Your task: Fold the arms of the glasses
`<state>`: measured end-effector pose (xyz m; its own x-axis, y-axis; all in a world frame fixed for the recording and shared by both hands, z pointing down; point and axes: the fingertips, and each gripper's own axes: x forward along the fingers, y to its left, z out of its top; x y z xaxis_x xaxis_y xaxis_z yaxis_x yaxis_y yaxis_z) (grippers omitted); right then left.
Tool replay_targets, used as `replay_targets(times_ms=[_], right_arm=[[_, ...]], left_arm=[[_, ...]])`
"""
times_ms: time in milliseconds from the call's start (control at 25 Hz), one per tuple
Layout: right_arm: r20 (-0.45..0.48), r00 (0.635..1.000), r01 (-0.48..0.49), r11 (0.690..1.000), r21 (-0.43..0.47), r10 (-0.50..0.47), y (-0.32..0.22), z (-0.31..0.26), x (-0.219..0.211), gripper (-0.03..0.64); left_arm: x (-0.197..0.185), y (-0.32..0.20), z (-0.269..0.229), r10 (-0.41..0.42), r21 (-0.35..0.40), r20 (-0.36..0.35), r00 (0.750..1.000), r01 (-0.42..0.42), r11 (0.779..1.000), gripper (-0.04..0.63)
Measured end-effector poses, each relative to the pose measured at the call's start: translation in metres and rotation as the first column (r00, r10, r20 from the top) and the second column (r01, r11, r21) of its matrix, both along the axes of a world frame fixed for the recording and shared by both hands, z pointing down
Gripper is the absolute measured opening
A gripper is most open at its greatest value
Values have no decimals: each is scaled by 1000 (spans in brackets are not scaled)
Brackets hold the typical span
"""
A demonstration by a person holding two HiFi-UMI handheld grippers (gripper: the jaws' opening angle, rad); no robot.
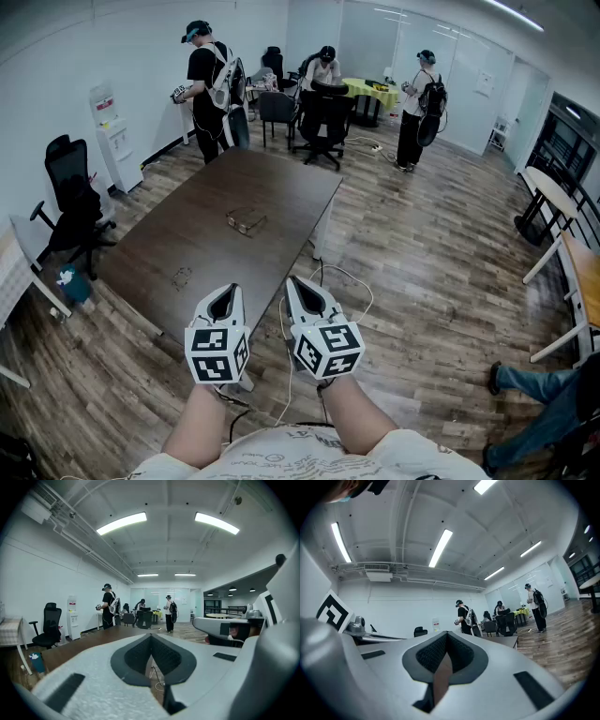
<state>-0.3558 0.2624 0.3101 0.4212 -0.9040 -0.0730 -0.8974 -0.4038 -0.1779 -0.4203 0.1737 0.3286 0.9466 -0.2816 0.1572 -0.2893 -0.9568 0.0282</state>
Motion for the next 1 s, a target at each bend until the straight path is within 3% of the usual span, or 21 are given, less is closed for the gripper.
replay_targets(times_ms=[560,1000], right_arm=[[43,999,25,1000,12,-26,43,20,64,15],[44,998,52,998,-18,-51,48,28,81,15]], left_arm=[[60,41,17,-17,-11,20,1000,17,1000,14],[85,51,25,-14,-46,20,1000,15,999,14]])
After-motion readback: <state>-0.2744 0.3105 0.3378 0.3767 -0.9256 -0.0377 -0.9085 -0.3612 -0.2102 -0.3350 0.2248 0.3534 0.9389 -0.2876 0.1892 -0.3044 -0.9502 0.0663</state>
